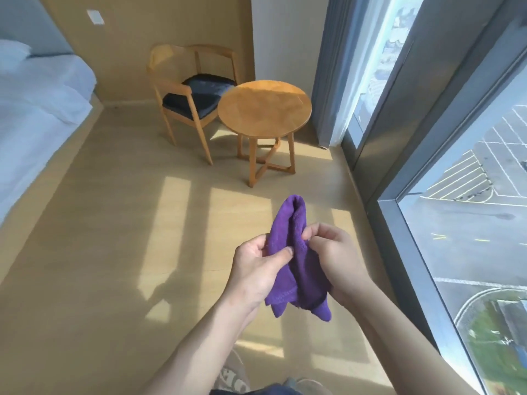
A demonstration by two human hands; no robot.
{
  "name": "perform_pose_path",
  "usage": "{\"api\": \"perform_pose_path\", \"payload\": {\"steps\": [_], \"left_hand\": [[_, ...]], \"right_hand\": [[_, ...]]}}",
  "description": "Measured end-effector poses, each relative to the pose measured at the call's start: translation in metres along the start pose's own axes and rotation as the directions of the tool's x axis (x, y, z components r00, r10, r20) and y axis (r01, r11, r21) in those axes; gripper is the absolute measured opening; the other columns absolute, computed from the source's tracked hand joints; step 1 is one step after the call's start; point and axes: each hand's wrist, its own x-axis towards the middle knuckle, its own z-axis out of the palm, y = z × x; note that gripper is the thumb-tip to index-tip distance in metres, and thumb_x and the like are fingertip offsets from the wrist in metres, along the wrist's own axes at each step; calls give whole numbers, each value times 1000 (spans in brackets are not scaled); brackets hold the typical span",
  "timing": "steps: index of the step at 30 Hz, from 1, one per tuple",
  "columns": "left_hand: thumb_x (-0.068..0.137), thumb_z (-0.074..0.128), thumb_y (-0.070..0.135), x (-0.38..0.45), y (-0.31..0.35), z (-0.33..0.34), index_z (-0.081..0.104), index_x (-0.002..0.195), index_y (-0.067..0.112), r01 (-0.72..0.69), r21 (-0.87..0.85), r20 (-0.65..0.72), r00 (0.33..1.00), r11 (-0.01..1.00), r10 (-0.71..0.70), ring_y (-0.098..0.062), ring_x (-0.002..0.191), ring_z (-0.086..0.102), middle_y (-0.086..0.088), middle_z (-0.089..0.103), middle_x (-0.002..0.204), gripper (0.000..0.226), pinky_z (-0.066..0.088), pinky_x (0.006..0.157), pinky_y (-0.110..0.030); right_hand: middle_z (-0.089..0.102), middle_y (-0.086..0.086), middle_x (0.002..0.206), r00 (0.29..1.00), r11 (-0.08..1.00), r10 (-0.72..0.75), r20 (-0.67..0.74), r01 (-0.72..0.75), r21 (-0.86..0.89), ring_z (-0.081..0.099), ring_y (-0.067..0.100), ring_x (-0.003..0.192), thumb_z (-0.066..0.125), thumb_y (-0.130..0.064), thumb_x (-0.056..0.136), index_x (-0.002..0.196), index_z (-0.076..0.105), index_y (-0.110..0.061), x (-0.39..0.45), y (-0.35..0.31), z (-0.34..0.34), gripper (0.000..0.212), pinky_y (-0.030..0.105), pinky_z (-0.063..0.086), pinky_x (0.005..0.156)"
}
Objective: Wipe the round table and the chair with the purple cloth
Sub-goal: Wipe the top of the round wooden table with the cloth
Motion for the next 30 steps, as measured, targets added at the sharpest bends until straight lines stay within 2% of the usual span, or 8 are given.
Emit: {"api": "perform_pose_path", "payload": {"steps": [7,11,14,18,21,24,26,30], "left_hand": [[90,71,1,92,33,-39,76,96,5,63,-46,-107,992,997,-67,-32,85,74,-21,77,96,8,58,88,-50],[91,68,2,153,65,-67,76,95,6,72,2,-93,993,997,-72,-28,78,70,-23,76,96,10,55,77,-42],[91,64,2,196,93,-84,74,92,6,78,24,-66,995,997,-76,-26,73,66,-17,75,85,11,50,73,-38],[90,57,1,246,127,-93,71,90,2,89,50,-53,995,995,-86,-25,70,62,-11,69,77,13,48,70,-35],[85,49,-4,281,148,-92,66,85,-3,97,76,-27,995,992,-95,-23,64,52,-9,59,71,17,41,61,-30],[81,41,-9,319,164,-87,60,67,7,77,133,-30,997,988,-74,-20,56,42,-3,49,61,29,31,53,-26],[81,38,-11,347,173,-82,61,68,3,59,171,-43,998,984,-52,-19,53,41,-4,49,59,30,30,50,-24],[77,34,-15,414,191,-67,59,80,-8,60,215,-85,995,975,-43,-20,55,45,-8,52,62,27,32,51,-25]], "right_hand": [[57,3,64,999,997,31,35,-29,-72,50,20,62,50,-8,88,66,56,-16,94,-29,51,24,32,40,64],[56,0,66,1000,993,2,19,0,-121,50,19,65,49,-16,87,71,54,-16,146,-53,78,16,32,41,65],[60,-4,70,999,957,-43,7,43,-287,53,18,68,54,-31,85,76,54,-13,184,-81,93,20,35,44,68],[63,-9,83,990,813,-141,-4,114,-571,58,7,74,68,-61,85,87,52,-19,223,-113,102,45,22,38,61],[59,-11,83,991,737,-120,56,127,-663,54,0,70,71,-42,88,87,50,-24,260,-124,95,28,14,38,56],[57,-9,71,994,778,-27,110,90,-622,48,1,54,61,-17,89,80,55,-21,306,-133,76,11,14,37,51],[57,-8,68,990,803,28,137,59,-593,49,8,59,59,-17,86,79,60,-16,338,-139,64,7,23,40,58],[58,-7,64,985,862,58,162,32,-506,51,13,64,52,-31,69,75,61,-11,404,-156,45,23,32,42,65]]}}
